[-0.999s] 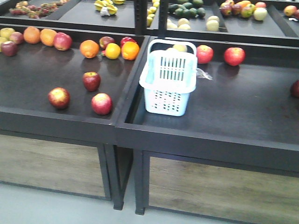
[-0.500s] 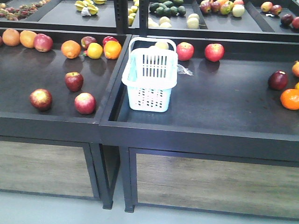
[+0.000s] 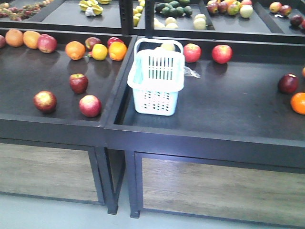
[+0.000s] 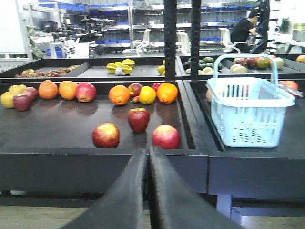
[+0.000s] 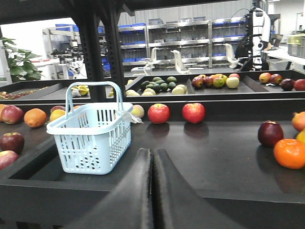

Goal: Pick three apples into basket with both arms
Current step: 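Drive the base up to the table edge in front of the basket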

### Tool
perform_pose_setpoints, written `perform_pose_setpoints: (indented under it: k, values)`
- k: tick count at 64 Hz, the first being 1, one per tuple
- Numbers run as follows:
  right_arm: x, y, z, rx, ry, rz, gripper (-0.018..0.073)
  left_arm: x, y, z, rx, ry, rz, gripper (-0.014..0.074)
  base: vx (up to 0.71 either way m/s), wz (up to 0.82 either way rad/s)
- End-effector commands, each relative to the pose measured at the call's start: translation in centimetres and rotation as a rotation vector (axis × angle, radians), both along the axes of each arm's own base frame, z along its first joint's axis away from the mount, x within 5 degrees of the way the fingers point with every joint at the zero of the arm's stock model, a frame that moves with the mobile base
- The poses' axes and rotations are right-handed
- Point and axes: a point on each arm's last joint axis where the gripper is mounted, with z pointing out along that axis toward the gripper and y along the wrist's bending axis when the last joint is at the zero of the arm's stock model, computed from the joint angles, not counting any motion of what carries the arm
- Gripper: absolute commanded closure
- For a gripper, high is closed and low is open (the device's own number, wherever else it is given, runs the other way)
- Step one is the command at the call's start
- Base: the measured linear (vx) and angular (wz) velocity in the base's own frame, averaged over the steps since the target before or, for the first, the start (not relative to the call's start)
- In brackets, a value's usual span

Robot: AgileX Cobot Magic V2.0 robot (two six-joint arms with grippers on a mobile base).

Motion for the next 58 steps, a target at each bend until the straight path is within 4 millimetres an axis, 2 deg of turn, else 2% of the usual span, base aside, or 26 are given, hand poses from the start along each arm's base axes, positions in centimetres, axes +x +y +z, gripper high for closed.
perform_pose_setpoints:
  k: [1,24,58]
  values:
    - [-0.14,0.09,0.51,-0.008,-0.08,0.01,0.0564,0.2,-0.04,0.04,-0.019,-0.038,-0.007,0.0603,0.05,0.18]
    - [-0.14,0.09,0.51,-0.008,-0.08,0.01,0.0564,0.2,-0.04,0.04,-0.019,-0.038,-0.007,0.0603,0.06,0.16]
    - [-0.14,0.09,0.51,-0.008,-0.08,0.01,0.0564,0.2,-0.04,0.04,-0.019,-0.038,-0.007,0.0603,0.07,-0.04]
